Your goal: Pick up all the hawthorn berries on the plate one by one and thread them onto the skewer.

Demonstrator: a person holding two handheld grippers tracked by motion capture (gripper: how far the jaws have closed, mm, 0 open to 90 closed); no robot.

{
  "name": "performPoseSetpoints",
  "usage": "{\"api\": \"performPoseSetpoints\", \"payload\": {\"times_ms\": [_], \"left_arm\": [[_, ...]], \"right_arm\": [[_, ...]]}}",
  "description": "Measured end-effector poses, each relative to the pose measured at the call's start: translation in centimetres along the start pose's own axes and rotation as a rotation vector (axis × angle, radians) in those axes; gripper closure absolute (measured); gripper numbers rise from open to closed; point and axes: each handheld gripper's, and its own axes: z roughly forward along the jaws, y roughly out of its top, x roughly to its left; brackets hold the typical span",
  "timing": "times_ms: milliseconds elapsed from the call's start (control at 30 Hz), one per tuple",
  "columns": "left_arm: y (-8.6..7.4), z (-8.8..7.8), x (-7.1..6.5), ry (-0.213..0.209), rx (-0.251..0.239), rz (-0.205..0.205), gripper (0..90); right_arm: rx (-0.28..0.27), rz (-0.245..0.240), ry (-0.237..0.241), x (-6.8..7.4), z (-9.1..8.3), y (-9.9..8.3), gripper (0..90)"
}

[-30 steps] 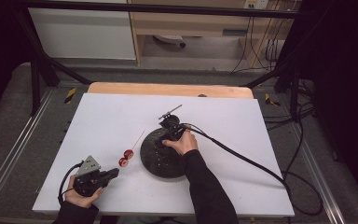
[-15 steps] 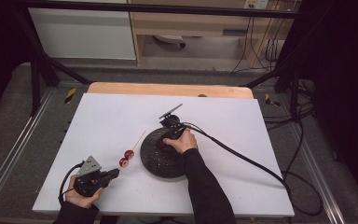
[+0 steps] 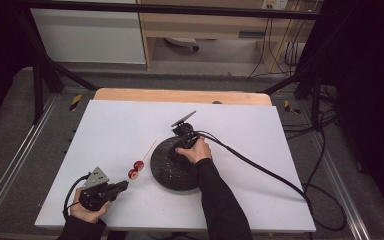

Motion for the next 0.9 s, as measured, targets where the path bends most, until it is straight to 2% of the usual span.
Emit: {"api": "performPoseSetpoints", "payload": {"times_ms": [267, 500, 900], "left_arm": [[0.0, 0.0, 0.0, 0.0, 0.0, 0.001, 88.5], [0.0, 0.0, 0.0, 0.0, 0.002, 0.004, 88.5], [0.0, 0.0, -0.2, 0.003, 0.001, 0.011, 88.5]], "right_arm": [[-0.016, 0.008, 0.012, 0.1, -0.5, 0.1, 62.7], [-0.034, 0.006, 0.021, 0.6, -1.6, 0.1, 62.9], [-0.099, 0.001, 0.04, 1.3, -3.4, -1.0, 62.9]]}}
